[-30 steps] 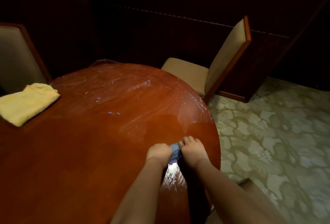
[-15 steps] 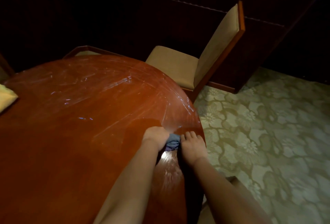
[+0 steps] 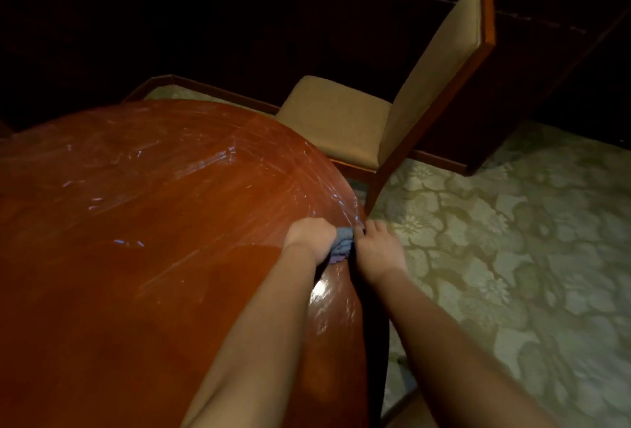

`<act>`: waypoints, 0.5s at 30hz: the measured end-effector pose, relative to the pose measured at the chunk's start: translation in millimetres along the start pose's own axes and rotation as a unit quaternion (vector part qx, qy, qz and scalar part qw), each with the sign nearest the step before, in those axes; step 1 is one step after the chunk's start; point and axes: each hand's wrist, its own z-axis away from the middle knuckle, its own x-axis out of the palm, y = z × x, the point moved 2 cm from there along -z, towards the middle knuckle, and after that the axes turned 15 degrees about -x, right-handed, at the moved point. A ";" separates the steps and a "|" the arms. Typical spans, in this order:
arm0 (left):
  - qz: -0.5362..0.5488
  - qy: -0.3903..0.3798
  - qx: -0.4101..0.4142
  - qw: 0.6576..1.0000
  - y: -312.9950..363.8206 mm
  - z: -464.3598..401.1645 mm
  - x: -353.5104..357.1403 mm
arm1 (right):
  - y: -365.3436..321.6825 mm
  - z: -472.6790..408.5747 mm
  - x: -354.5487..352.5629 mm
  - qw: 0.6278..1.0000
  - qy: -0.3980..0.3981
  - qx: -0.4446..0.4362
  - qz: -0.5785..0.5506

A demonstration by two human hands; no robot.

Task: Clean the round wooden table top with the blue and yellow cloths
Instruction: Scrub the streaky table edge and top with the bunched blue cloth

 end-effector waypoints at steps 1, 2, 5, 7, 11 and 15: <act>0.000 0.000 -0.008 1.000 0.2 -5.3 -1.0 | 4.4 -9.0 0.3 1.000 0.005 -0.005 0.000; -0.001 0.001 -0.017 1.000 -0.3 -11.6 -0.8 | 9.2 -16.2 0.7 1.000 0.010 -0.006 0.001; 0.013 0.002 -0.039 0.999 -3.1 -30.0 -3.3 | 19.7 -32.3 2.3 0.999 0.006 -0.033 0.001; 0.023 -0.012 -0.043 0.999 -5.0 -36.8 -2.1 | 24.5 -37.1 5.1 0.999 -0.004 -0.046 -0.004; 0.044 -0.017 -0.047 0.998 -6.2 -28.8 4.2 | 23.9 -32.2 -0.8 0.999 -0.011 -0.037 -0.032; 0.046 -0.032 -0.041 0.998 -3.5 -2.8 10.6 | 12.4 -7.9 -1.1 0.996 -0.049 -0.051 -0.047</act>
